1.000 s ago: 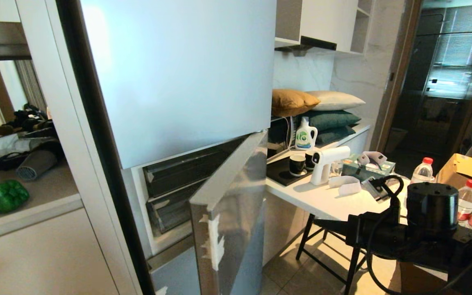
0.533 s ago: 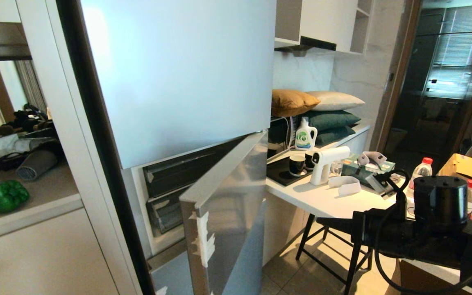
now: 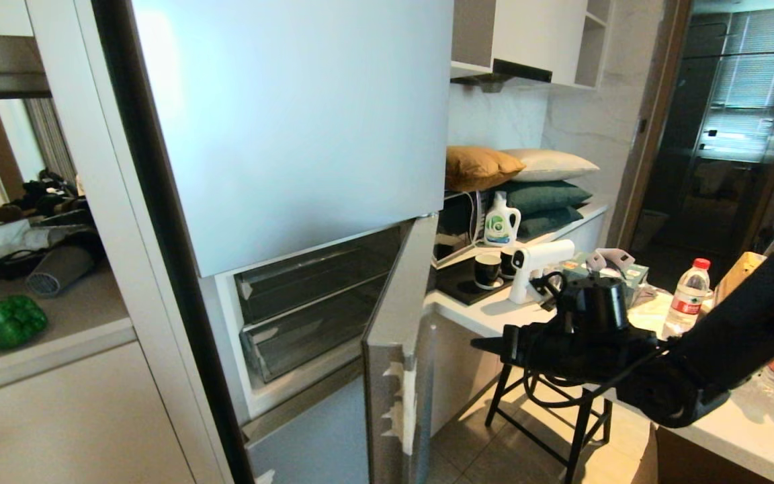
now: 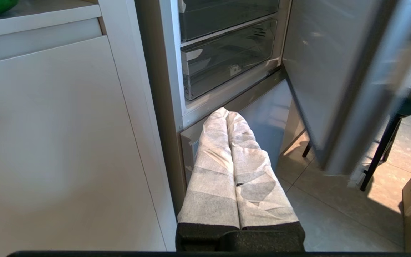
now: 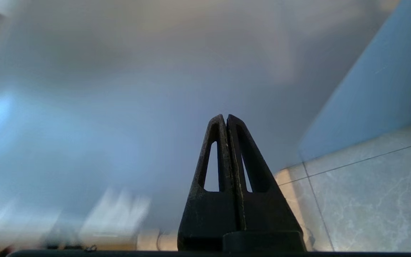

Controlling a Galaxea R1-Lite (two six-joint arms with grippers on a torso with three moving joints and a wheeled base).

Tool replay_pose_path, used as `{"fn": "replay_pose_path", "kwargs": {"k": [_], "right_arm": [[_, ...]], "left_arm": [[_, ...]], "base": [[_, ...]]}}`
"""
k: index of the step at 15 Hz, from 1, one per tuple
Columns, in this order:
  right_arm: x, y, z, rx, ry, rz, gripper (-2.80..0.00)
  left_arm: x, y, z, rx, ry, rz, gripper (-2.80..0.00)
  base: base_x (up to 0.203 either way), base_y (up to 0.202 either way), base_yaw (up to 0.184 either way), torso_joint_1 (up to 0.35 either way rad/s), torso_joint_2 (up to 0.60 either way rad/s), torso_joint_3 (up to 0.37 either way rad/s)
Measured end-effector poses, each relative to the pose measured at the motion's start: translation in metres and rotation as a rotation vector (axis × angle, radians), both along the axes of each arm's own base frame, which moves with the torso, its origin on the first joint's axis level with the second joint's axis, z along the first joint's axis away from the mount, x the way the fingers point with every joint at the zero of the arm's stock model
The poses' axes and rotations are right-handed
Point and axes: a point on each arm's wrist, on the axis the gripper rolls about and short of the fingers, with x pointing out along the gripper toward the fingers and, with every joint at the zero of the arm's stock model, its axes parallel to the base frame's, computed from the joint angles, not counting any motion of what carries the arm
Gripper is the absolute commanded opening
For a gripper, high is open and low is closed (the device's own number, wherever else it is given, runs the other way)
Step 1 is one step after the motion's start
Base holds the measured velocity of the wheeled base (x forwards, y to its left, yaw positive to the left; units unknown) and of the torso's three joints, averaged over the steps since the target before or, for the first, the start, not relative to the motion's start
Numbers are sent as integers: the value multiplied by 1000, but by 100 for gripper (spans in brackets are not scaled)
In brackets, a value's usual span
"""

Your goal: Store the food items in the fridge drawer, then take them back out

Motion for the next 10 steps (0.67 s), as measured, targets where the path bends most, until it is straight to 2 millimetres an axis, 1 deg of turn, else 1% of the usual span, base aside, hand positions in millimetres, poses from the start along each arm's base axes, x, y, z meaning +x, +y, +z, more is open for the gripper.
{"fn": "replay_pose_path", "kwargs": {"k": [3, 5, 8, 10], "right_arm": [[10, 8, -16, -9, 19, 18, -280], [9, 16, -20, -14, 28, 36, -280], [2, 33, -23, -15, 36, 85, -280], [0, 45, -22, -11, 26, 114, -280]], "left_arm": [[0, 0, 0, 0, 0, 0, -280], [0, 0, 0, 0, 0, 0, -280], [0, 0, 0, 0, 0, 0, -280], [0, 0, 0, 0, 0, 0, -280]], "base": [[0, 0, 0, 0, 0, 0], [0, 0, 0, 0, 0, 0], [0, 0, 0, 0, 0, 0], [0, 0, 0, 0, 0, 0]]}}
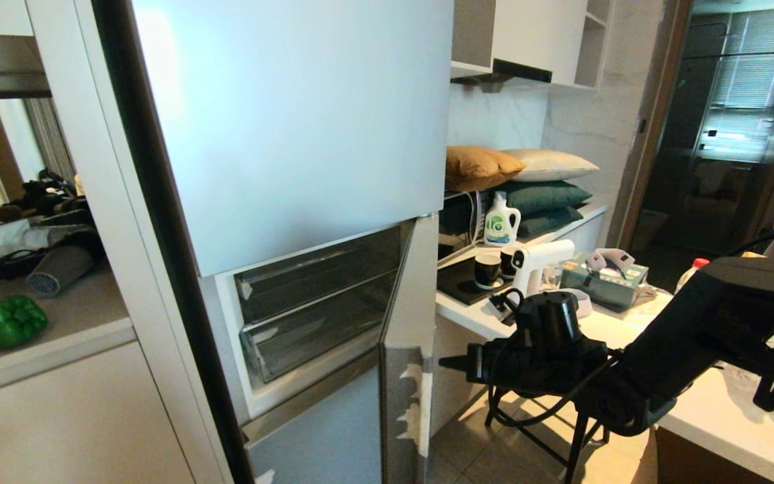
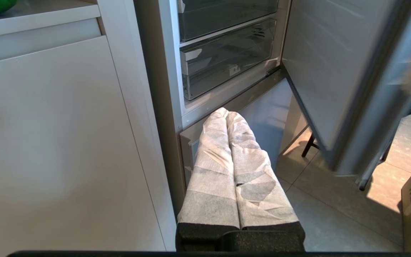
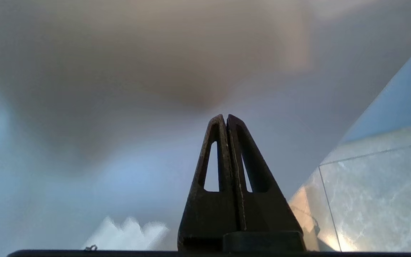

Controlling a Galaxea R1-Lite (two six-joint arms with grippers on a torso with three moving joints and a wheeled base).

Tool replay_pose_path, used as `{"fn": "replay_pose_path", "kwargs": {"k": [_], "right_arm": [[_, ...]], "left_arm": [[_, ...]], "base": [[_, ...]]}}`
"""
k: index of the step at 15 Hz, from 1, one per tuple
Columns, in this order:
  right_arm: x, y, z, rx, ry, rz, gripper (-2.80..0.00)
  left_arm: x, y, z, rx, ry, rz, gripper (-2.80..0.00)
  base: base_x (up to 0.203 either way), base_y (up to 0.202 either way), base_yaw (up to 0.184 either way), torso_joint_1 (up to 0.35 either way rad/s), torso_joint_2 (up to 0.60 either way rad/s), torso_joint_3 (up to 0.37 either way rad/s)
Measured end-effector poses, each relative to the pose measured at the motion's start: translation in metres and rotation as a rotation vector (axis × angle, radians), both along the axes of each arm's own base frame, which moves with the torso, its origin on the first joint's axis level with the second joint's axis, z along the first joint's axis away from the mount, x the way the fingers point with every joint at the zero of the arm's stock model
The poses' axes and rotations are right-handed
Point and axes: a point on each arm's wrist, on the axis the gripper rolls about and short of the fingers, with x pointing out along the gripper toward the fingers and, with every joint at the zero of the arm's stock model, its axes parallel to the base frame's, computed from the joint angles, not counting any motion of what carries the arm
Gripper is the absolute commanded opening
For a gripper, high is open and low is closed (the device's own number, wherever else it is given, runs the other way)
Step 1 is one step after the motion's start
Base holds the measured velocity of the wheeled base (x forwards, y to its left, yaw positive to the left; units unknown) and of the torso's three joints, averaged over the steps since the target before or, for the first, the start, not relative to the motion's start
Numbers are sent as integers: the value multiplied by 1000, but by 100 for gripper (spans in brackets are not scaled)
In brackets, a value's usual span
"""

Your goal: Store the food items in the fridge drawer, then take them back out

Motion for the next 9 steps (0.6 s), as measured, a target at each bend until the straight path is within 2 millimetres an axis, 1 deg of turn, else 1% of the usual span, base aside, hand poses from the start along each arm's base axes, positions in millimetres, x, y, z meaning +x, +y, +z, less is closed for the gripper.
{"fn": "replay_pose_path", "kwargs": {"k": [3, 4, 6, 9], "right_arm": [[-2, 26, 6, 15, -33, 53, -280], [2, 33, 8, 20, -52, 51, -280], [14, 50, 14, 27, -115, 19, -280], [32, 77, 13, 36, -193, -30, -280]], "left_arm": [[0, 0, 0, 0, 0, 0, -280], [0, 0, 0, 0, 0, 0, -280], [0, 0, 0, 0, 0, 0, -280], [0, 0, 0, 0, 0, 0, -280]], "base": [[0, 0, 0, 0, 0, 0], [0, 0, 0, 0, 0, 0], [0, 0, 0, 0, 0, 0], [0, 0, 0, 0, 0, 0]]}}
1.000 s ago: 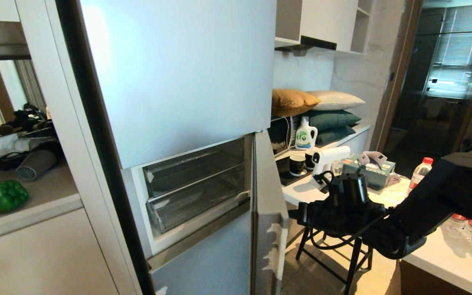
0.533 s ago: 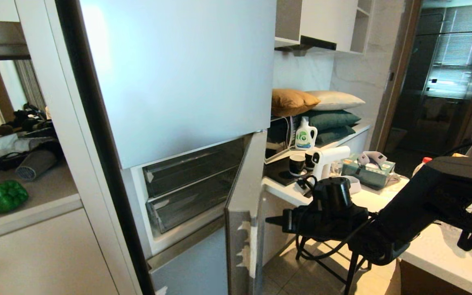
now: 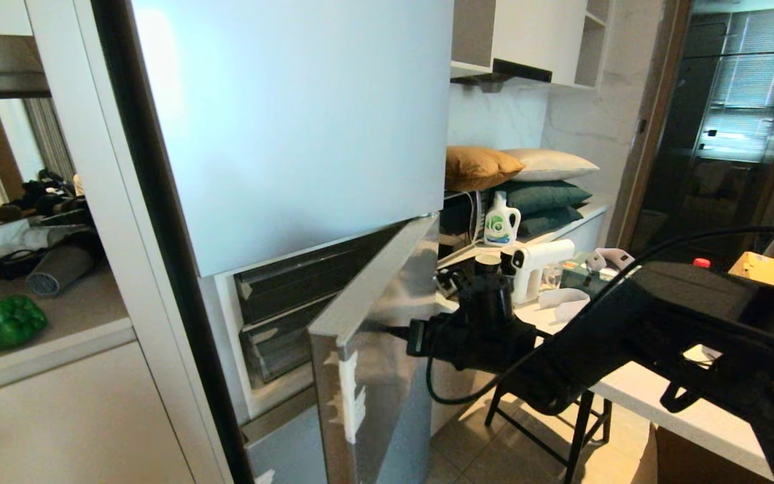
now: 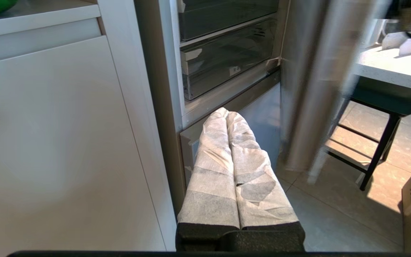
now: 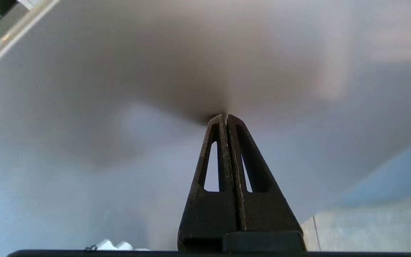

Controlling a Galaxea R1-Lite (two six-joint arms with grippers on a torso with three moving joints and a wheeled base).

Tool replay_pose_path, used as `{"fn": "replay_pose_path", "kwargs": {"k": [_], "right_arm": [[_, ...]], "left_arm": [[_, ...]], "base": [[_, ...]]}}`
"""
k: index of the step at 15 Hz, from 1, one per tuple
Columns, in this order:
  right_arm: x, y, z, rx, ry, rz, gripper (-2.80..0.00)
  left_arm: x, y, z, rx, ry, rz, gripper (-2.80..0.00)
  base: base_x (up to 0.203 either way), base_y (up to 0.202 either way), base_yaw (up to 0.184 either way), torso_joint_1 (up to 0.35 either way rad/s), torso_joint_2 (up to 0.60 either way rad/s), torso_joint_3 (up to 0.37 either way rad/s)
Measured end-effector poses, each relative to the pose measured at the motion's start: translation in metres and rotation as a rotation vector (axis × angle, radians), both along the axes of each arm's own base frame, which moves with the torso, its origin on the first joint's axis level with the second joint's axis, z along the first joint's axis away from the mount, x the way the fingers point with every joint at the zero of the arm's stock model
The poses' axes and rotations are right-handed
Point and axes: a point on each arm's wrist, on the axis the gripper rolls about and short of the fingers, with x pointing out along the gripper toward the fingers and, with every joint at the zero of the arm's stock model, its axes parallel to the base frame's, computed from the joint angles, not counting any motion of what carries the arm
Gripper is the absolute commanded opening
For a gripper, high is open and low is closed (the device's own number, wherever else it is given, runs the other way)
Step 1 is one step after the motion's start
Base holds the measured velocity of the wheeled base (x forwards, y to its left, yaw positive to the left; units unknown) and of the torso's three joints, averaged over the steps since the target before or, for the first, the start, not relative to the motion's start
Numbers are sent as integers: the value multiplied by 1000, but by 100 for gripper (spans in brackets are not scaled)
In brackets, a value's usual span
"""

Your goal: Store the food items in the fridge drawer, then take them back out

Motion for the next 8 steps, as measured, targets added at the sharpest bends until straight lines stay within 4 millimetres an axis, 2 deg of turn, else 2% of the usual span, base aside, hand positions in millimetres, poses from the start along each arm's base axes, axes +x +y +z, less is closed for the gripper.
{"fn": "replay_pose_path", "kwargs": {"k": [8], "right_arm": [[26, 48, -2, 68, -164, 8, -280]], "left_arm": [[0, 0, 0, 0, 0, 0, -280]], "base": [[0, 0, 0, 0, 0, 0]]}}
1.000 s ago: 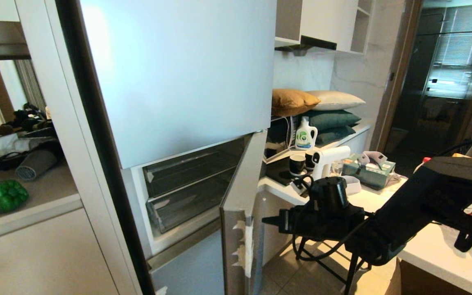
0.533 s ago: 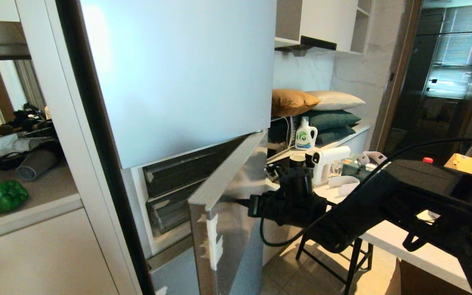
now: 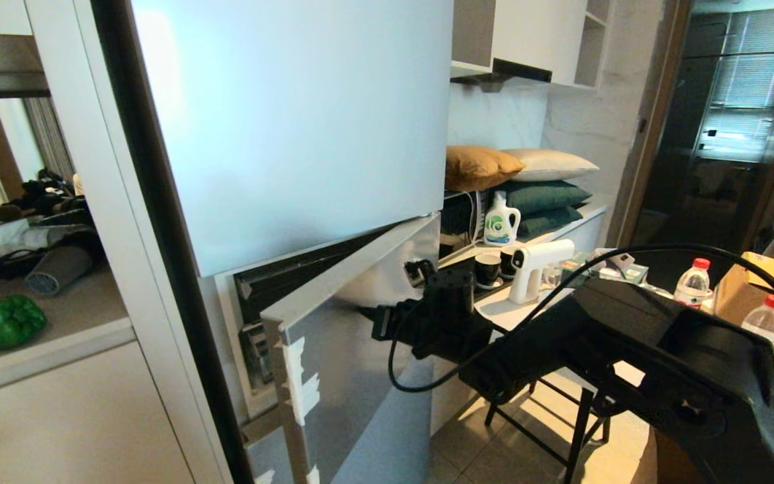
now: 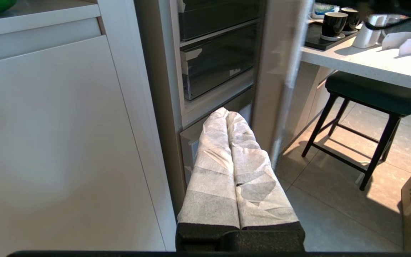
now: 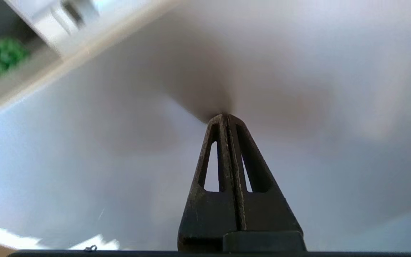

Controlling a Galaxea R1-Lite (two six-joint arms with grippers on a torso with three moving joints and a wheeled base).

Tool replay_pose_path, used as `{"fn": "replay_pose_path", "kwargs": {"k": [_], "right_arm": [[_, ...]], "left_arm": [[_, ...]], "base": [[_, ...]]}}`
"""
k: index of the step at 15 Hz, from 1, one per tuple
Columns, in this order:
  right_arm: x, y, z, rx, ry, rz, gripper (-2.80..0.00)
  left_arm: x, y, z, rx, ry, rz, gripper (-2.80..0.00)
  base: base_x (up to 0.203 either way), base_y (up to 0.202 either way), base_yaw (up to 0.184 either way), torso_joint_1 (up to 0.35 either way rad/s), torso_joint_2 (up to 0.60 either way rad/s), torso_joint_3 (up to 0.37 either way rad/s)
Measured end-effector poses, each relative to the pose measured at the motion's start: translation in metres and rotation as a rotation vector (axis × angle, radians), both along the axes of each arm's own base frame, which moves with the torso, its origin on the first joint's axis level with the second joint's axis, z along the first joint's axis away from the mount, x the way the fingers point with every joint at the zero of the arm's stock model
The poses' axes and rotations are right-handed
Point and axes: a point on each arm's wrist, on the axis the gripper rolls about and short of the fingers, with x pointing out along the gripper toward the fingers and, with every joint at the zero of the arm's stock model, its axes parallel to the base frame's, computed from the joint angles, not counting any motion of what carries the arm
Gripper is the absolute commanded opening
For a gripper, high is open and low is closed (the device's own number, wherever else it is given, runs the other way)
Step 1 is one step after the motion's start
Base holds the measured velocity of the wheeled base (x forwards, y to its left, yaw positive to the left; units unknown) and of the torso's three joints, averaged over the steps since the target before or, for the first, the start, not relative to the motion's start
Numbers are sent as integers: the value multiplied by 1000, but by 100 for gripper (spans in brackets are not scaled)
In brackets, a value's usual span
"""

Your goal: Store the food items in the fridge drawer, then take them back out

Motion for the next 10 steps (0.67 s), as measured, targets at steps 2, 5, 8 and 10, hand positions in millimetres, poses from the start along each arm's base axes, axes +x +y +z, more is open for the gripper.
{"fn": "replay_pose_path", "kwargs": {"k": [2, 5, 8, 10], "right_arm": [[-1, 10, -1, 6, -105, 9, -280], [-1, 23, -8, -41, -209, 25, -280], [9, 35, -10, -27, -262, -36, -280], [12, 41, -14, -20, -275, -59, -280]], "left_arm": [[0, 0, 0, 0, 0, 0, -280], [0, 0, 0, 0, 0, 0, -280], [0, 0, 0, 0, 0, 0, -280], [0, 0, 0, 0, 0, 0, -280]], "base": [[0, 0, 0, 0, 0, 0], [0, 0, 0, 0, 0, 0], [0, 0, 0, 0, 0, 0], [0, 0, 0, 0, 0, 0]]}}
